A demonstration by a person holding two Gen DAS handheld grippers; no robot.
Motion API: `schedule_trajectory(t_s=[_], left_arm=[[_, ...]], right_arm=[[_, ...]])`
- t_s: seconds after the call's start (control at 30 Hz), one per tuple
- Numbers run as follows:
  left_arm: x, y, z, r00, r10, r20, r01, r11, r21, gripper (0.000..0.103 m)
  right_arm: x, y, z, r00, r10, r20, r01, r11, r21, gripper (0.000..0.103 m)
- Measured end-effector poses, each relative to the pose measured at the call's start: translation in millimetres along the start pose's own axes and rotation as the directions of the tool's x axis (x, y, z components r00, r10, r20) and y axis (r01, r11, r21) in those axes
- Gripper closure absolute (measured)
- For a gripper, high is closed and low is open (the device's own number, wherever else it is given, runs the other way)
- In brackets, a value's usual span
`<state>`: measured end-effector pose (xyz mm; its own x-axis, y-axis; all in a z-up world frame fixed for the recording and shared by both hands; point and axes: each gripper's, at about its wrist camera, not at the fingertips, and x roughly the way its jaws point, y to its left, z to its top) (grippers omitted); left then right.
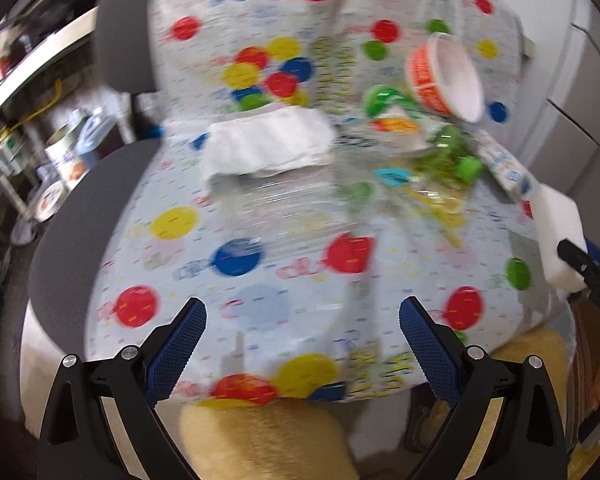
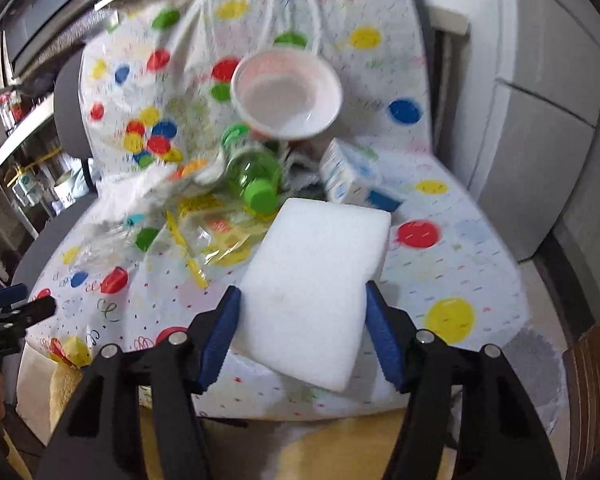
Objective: Collect trash
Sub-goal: 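Grasp the white bowl rim with the left gripper while the right holds the sponge, then carry the bowl and sponge to the bin and release both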
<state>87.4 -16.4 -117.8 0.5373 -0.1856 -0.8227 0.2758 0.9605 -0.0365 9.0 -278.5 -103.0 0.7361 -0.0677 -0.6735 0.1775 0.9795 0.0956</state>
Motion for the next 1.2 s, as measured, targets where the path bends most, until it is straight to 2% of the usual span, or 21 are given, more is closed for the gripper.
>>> schedule_trajectory(t_s=[0.17, 0.27, 0.37, 0.43, 0.47, 0.5, 0.67, 0.77, 0.83, 0.9, 0.97, 1.07, 1.2], left_arm=[[0.7, -41.1, 32.3, 0.995, -0.098, 0.03, 0.096, 0.993, 0.067, 0.008], [7.8, -65.4, 63.7, 0.994, -0.096, 0.06, 0.089, 0.99, 0.108, 0.011], [21.6, -84.9, 104.1, 0.989, -0.128, 0.073, 0.119, 0.986, 0.115, 0.012], [32.4, -96.4, 131.8, 0.986, -0.132, 0.099, 0.12, 0.985, 0.121, 0.021], [37.3, -102.2, 143.2, 0.985, -0.134, 0.107, 0.12, 0.985, 0.125, 0.044], [45.2, -109.7, 158.0, 0.985, -0.135, 0.109, 0.121, 0.985, 0.125, 0.05], [83.2, -133.9, 208.6, 0.979, -0.151, 0.138, 0.129, 0.98, 0.153, 0.05], [99.2, -143.7, 226.7, 0.982, -0.136, 0.131, 0.116, 0.982, 0.149, 0.051], [111.2, -145.6, 236.9, 0.986, -0.112, 0.124, 0.097, 0.988, 0.124, 0.06], [119.0, -145.3, 242.7, 0.988, -0.095, 0.123, 0.082, 0.991, 0.109, 0.08], [120.4, -143.6, 245.4, 0.986, -0.094, 0.136, 0.081, 0.992, 0.101, 0.094], [106.1, -136.7, 243.8, 0.975, -0.121, 0.185, 0.107, 0.991, 0.082, 0.098], [62.8, -118.7, 235.6, 0.953, -0.153, 0.262, 0.141, 0.988, 0.063, 0.098]], right_arm=[[-22.7, -32.6, 6.5, 0.998, -0.031, 0.058, 0.029, 0.999, 0.028, 0.041], [-21.8, -51.4, 10.8, 0.997, -0.034, 0.07, 0.03, 0.998, 0.054, 0.041], [-19.1, -64.4, 14.8, 0.995, -0.043, 0.085, 0.037, 0.997, 0.066, 0.04], [-17.7, -68.7, 17.1, 0.994, -0.055, 0.096, 0.049, 0.997, 0.063, 0.04], [-16.4, -72.5, 18.7, 0.993, -0.06, 0.102, 0.054, 0.997, 0.064, 0.04], [-16.4, -77.3, 18.8, 0.993, -0.061, 0.104, 0.054, 0.996, 0.067, 0.039], [-7.7, -94.3, 20.6, 0.993, -0.062, 0.104, 0.053, 0.995, 0.085, 0.039], [-4.2, -102.1, 19.3, 0.993, -0.065, 0.1, 0.056, 0.994, 0.097, 0.039], [-2.8, -105.3, 18.5, 0.993, -0.066, 0.095, 0.056, 0.993, 0.104, 0.039], [-1.3, -108.1, 17.3, 0.993, -0.07, 0.091, 0.06, 0.993, 0.106, 0.039], [-2.3, -108.5, 15.4, 0.993, -0.072, 0.089, 0.063, 0.992, 0.107, 0.039], [-6.0, -106.6, 15.6, 0.993, -0.075, 0.096, 0.065, 0.993, 0.103, 0.039], [-19.7, -98.5, 19.9, 0.99, -0.073, 0.122, 0.062, 0.994, 0.094, 0.039]])
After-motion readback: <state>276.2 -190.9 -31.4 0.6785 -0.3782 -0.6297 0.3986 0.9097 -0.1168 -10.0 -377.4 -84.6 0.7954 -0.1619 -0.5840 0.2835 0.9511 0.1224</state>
